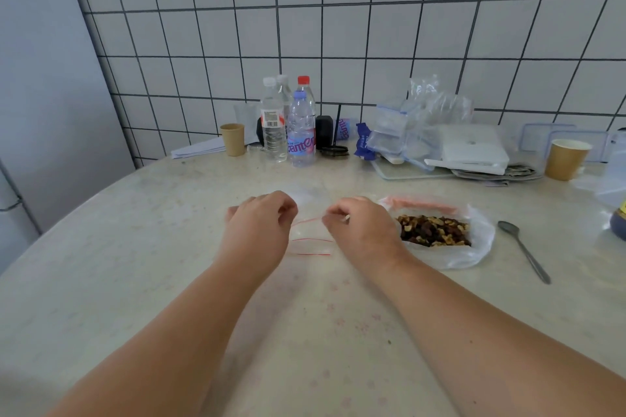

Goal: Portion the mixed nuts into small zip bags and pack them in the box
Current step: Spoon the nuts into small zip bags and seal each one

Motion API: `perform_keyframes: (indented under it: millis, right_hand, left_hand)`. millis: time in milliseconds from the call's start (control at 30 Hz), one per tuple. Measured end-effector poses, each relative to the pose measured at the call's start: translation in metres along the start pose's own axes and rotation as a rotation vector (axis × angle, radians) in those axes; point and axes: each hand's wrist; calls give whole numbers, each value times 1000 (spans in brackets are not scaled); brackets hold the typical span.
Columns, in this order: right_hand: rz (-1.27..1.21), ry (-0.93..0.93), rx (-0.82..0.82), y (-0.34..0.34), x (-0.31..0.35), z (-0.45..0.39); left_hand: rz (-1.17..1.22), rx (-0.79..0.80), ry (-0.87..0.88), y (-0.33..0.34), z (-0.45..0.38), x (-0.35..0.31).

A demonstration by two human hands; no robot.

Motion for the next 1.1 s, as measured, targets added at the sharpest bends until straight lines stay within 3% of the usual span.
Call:
perform_keyframes:
  millis: [300, 633, 800, 933, 1100]
  right_hand:
    - [-53, -68, -171, -47, -11, 9]
    - [46, 73, -394, -111, -69, 26]
    - [98, 70, -423, -113, -98, 36]
    - [117, 77, -370, -108, -108, 39]
    - [82, 66, -332, -107, -108, 42]
  left_hand:
    - [-34, -10, 240, 2, 6, -50]
    - [45, 116, 176, 44, -11, -118]
    - [94, 126, 200, 72, -12, -133]
    - [-1, 153, 221, 86, -6, -127]
    - [151, 120, 158, 85, -6, -120]
Point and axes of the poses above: each hand's wrist, its own z-axis away from the middle knuckle, its own y-axis out of the palm, x = y × z, and after that the axes turned 6 degrees about x, right-handed
